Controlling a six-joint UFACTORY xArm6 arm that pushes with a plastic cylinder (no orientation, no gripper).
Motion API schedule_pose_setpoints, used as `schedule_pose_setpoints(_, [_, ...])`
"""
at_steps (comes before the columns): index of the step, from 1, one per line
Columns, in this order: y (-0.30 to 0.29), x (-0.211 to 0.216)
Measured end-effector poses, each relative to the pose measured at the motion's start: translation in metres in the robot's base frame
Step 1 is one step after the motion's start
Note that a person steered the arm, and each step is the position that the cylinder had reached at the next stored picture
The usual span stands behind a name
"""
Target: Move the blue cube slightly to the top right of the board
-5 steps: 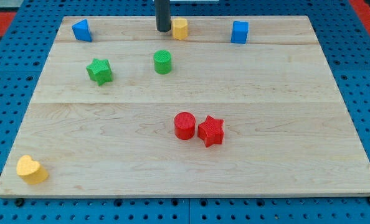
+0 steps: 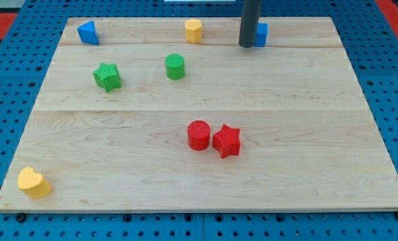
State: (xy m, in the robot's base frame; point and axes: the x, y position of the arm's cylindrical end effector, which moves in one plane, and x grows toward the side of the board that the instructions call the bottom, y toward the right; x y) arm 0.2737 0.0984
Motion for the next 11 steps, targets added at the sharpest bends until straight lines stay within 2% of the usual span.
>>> schedule_pose_setpoints(1, [0.025,-0.003])
schedule_pose_setpoints(2, [0.020,0.000])
schedule_pose_setpoints(3, [-0.018,0.001])
schedule_pose_setpoints(5, [-0.027,-0.018])
schedule_pose_setpoints(7, [0.027,-0.033])
schedule_pose_setpoints(8, [0.028,-0.033])
schedule_pose_setpoints(11, [-0.006,-0.030])
